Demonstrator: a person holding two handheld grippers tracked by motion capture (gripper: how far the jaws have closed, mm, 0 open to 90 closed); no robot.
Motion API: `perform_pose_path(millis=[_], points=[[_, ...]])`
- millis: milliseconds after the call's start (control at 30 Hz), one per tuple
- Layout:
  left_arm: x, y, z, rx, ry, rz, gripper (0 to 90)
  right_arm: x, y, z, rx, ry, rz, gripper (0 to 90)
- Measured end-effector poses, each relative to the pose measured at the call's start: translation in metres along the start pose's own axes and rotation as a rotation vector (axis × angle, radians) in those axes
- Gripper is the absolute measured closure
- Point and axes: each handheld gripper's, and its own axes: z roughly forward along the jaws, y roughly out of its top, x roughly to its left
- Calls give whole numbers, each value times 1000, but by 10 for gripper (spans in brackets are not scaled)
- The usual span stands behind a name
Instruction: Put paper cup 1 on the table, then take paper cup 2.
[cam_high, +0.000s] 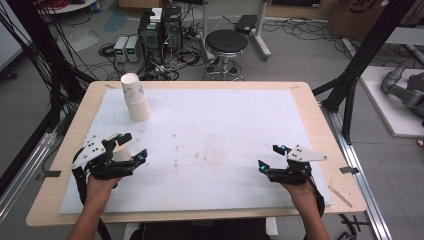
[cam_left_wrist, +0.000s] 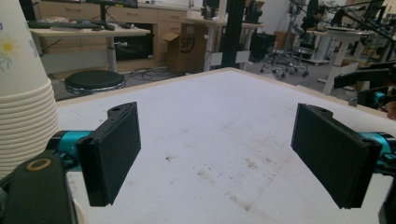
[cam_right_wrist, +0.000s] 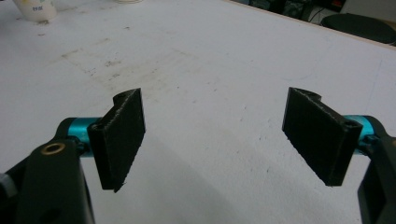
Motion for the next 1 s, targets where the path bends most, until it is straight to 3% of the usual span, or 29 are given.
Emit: perform_pose_path(millis=[300, 733, 833, 1000], points=[[3, -1, 2, -5, -7, -21, 159, -1, -1, 0, 3, 0, 3, 218], [1, -1, 7, 20, -15, -15, 159, -2, -4, -7, -4, -9, 15, 219], [1, 3, 8, 18, -3, -13, 159, -3, -5, -9, -10, -14, 18, 219], [5, 18, 9, 23, -32, -10, 165, -3, -6, -9, -9, -12, 18, 219]])
